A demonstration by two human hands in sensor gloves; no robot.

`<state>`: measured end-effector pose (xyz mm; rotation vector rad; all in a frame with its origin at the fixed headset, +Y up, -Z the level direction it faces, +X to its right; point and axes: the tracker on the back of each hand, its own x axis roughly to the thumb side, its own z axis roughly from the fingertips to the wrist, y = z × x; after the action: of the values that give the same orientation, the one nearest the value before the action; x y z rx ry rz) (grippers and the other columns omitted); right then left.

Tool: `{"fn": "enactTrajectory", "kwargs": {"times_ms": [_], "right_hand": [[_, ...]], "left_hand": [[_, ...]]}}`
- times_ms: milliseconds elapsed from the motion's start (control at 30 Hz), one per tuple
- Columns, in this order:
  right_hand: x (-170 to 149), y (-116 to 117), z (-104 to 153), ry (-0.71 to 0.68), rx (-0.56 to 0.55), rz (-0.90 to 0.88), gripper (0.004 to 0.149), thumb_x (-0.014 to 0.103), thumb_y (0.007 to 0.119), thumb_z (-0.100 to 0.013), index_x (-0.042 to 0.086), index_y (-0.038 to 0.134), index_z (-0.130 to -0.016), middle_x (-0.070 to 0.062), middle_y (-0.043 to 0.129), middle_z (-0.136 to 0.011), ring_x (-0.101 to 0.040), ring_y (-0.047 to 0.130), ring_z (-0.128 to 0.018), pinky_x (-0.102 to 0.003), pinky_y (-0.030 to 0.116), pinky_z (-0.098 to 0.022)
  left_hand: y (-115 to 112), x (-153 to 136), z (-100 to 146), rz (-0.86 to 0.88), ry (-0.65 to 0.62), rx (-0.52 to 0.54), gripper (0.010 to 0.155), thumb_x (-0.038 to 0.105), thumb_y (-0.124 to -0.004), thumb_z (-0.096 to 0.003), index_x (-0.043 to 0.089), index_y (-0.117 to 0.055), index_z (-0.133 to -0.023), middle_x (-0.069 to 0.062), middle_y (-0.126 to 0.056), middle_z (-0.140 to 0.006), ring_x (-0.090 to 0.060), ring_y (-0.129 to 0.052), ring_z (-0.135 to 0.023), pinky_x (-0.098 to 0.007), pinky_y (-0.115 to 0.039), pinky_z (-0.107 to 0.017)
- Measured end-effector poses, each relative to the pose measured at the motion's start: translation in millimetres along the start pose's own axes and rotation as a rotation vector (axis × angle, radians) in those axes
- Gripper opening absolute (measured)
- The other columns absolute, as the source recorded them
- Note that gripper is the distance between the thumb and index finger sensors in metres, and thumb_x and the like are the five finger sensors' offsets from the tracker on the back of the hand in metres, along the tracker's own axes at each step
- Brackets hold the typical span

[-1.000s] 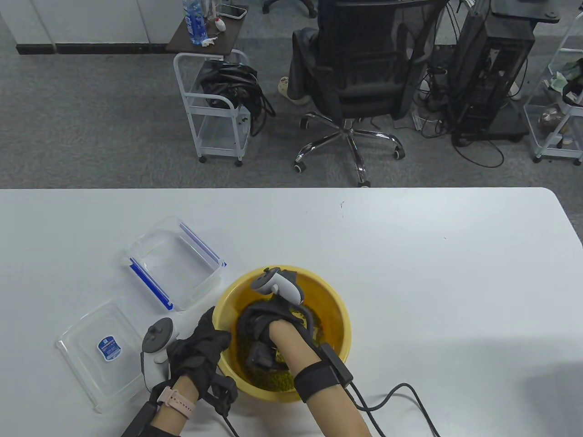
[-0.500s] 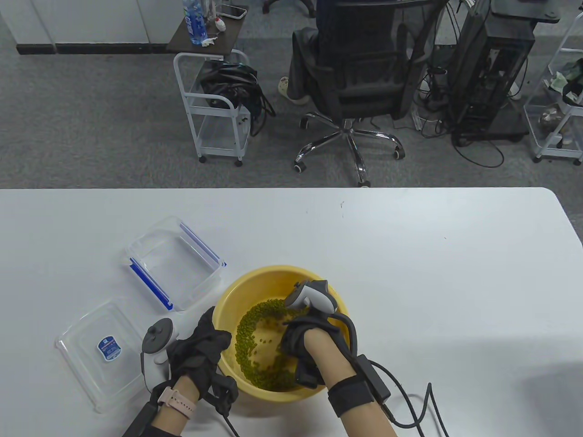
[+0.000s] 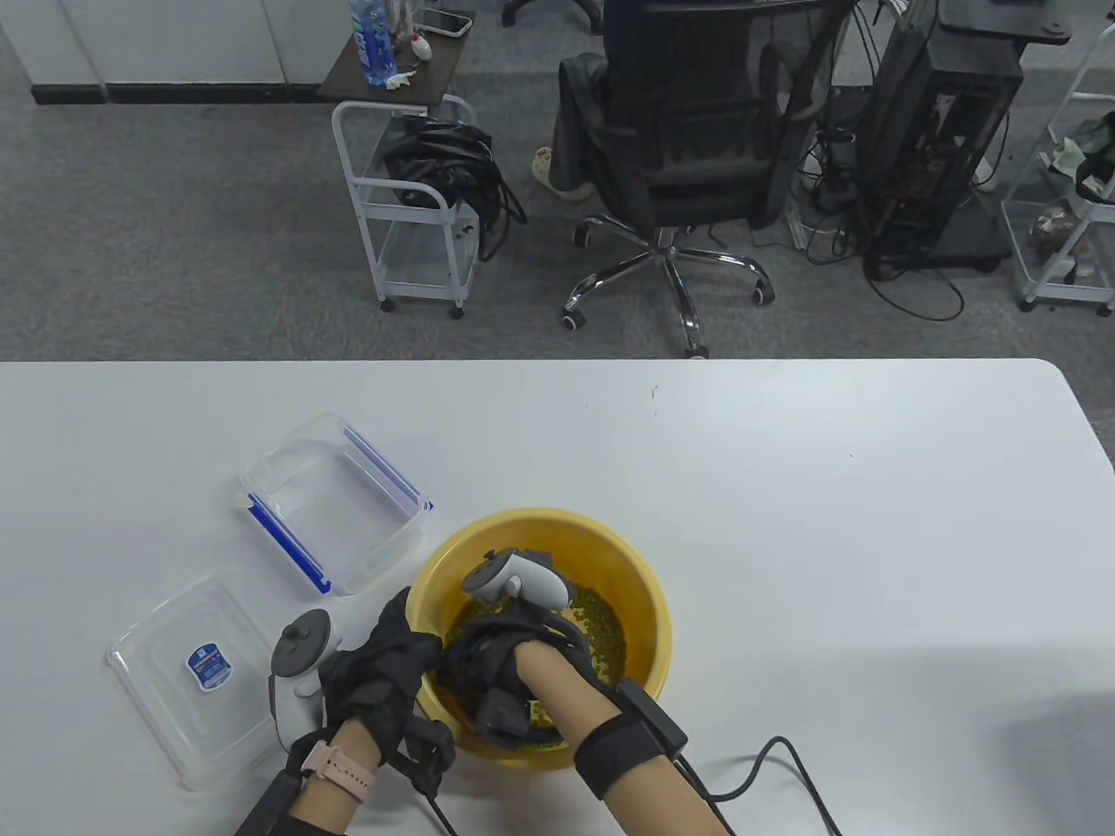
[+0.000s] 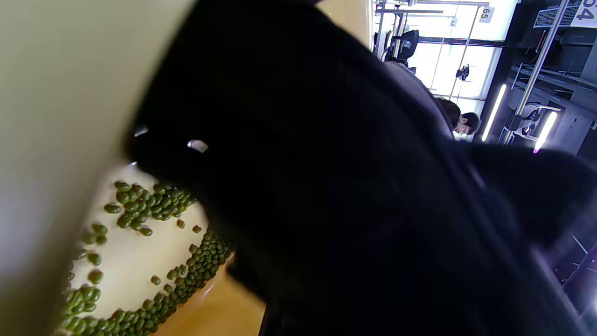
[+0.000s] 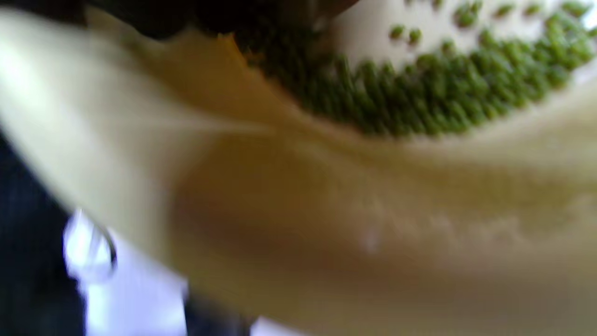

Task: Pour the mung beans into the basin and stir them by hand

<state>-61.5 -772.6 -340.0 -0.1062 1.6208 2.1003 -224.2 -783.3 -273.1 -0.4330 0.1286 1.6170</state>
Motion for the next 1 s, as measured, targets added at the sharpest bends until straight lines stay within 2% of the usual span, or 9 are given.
{"fn": "enactTrajectory", "kwargs": {"times_ms": [100, 133, 167, 267, 400, 567, 700, 833, 1000], "right_hand": [[-1.9, -21.1, 0.5, 0.004, -0.092, -0.048, 0.053, 0.045, 0.061, -0.041, 0.038, 0.037, -0.089, 0.018, 0.012, -0.096, -0.015, 0.021, -0.09, -0.036, 0.025, -0.075], [-7.3, -30.1, 1.4, 0.046, -0.196, -0.045, 0.054, 0.045, 0.061, -0.041, 0.037, 0.038, -0.089, 0.017, 0.013, -0.097, -0.017, 0.02, -0.09, -0.038, 0.025, -0.074], [-14.5, -38.2, 2.5, 0.095, -0.303, -0.001, 0.054, 0.045, 0.062, -0.04, 0.036, 0.04, -0.088, 0.015, 0.017, -0.096, -0.019, 0.022, -0.089, -0.039, 0.028, -0.073], [-33.0, -51.7, 10.1, 0.134, -0.407, 0.143, 0.055, 0.046, 0.062, -0.039, 0.03, 0.042, -0.088, 0.005, 0.024, -0.096, -0.028, 0.031, -0.086, -0.044, 0.039, -0.067], [-57.1, -48.6, 20.9, 0.238, -0.283, 0.115, 0.059, 0.045, 0.062, -0.04, 0.026, 0.035, -0.089, -0.008, 0.024, -0.093, -0.035, 0.033, -0.085, -0.048, 0.04, -0.066], [-68.4, -28.3, 26.5, 0.202, -0.166, 0.167, 0.057, 0.043, 0.063, -0.039, 0.02, 0.044, -0.088, -0.011, 0.029, -0.092, -0.037, 0.038, -0.083, -0.049, 0.046, -0.063], [-59.7, -8.1, 26.1, 0.186, -0.107, 0.255, 0.057, 0.042, 0.064, -0.039, 0.018, 0.047, -0.087, -0.013, 0.032, -0.089, -0.039, 0.041, -0.081, -0.05, 0.047, -0.061], [-46.8, 20.8, 16.7, 0.127, 0.094, 0.286, 0.055, 0.042, 0.064, -0.038, 0.019, 0.05, -0.086, -0.013, 0.037, -0.087, -0.039, 0.045, -0.078, -0.052, 0.049, -0.059], [-19.0, 24.2, 7.0, -0.017, 0.088, 0.158, 0.054, 0.043, 0.062, -0.04, 0.024, 0.046, -0.088, -0.008, 0.032, -0.09, -0.034, 0.042, -0.081, -0.048, 0.047, -0.062]], "left_hand": [[0.0, 0.1, 0.1, 0.0, 0.0, -0.001, 0.071, 0.004, -0.065, -0.0472, 0.007, -0.026, -0.107, -0.027, -0.028, -0.107, -0.053, -0.035, -0.097, -0.063, -0.044, -0.067], [0.2, -0.1, 0.1, 0.002, 0.001, -0.002, 0.071, 0.004, -0.065, -0.0472, 0.007, -0.026, -0.107, -0.027, -0.028, -0.107, -0.053, -0.034, -0.097, -0.063, -0.044, -0.067], [0.1, -0.1, 0.2, 0.003, 0.0, -0.002, 0.071, 0.004, -0.065, -0.0472, 0.007, -0.026, -0.107, -0.027, -0.028, -0.107, -0.053, -0.035, -0.097, -0.063, -0.044, -0.067], [0.0, -0.1, 0.3, 0.003, 0.001, -0.002, 0.071, 0.004, -0.065, -0.0472, 0.007, -0.026, -0.107, -0.027, -0.028, -0.107, -0.053, -0.035, -0.097, -0.063, -0.044, -0.067], [0.0, -0.2, 0.4, 0.004, 0.0, 0.002, 0.071, 0.004, -0.065, -0.0471, 0.007, -0.026, -0.107, -0.027, -0.028, -0.107, -0.053, -0.035, -0.097, -0.063, -0.044, -0.067], [0.0, -0.4, 0.6, 0.005, -0.001, 0.01, 0.072, 0.004, -0.065, -0.0471, 0.007, -0.026, -0.107, -0.027, -0.028, -0.107, -0.053, -0.035, -0.097, -0.063, -0.044, -0.067], [0.1, -0.4, 0.6, 0.005, 0.001, 0.01, 0.072, 0.004, -0.065, -0.0471, 0.007, -0.026, -0.107, -0.027, -0.028, -0.107, -0.053, -0.035, -0.097, -0.063, -0.044, -0.067], [0.2, -0.3, 0.6, 0.004, 0.003, 0.007, 0.072, 0.004, -0.065, -0.0471, 0.007, -0.026, -0.107, -0.027, -0.028, -0.107, -0.053, -0.035, -0.097, -0.063, -0.044, -0.067], [0.3, -0.4, 1.0, 0.002, 0.004, 0.004, 0.072, 0.004, -0.065, -0.0472, 0.007, -0.026, -0.107, -0.027, -0.028, -0.107, -0.053, -0.035, -0.097, -0.063, -0.044, -0.067]]}}
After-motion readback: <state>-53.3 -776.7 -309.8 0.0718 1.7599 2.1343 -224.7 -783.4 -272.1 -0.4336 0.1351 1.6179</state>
